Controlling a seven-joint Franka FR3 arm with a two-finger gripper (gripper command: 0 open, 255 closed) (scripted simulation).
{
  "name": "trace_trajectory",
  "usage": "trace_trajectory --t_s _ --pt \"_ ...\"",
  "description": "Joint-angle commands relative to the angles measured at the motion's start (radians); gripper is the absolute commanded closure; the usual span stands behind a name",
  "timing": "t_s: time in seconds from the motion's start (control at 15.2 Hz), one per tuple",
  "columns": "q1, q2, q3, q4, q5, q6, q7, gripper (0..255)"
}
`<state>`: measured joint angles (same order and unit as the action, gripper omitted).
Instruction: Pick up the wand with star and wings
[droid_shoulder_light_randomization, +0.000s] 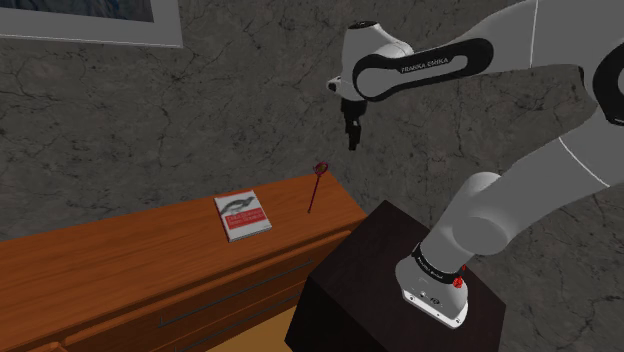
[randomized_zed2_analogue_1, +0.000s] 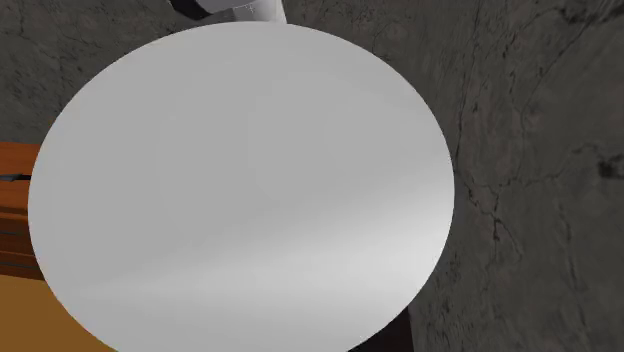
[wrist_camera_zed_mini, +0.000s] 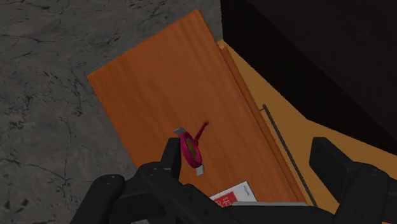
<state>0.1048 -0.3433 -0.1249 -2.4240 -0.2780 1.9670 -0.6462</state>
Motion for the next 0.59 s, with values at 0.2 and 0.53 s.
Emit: trace_trajectory --t_s 0.2,0.53 --pt "0.022 0.193 -0.017 0.044 -0.032 0.145 -0.138 0" --pt "0.037 0.380 -0.013 0.101 -0.061 0.269 -0.260 0"
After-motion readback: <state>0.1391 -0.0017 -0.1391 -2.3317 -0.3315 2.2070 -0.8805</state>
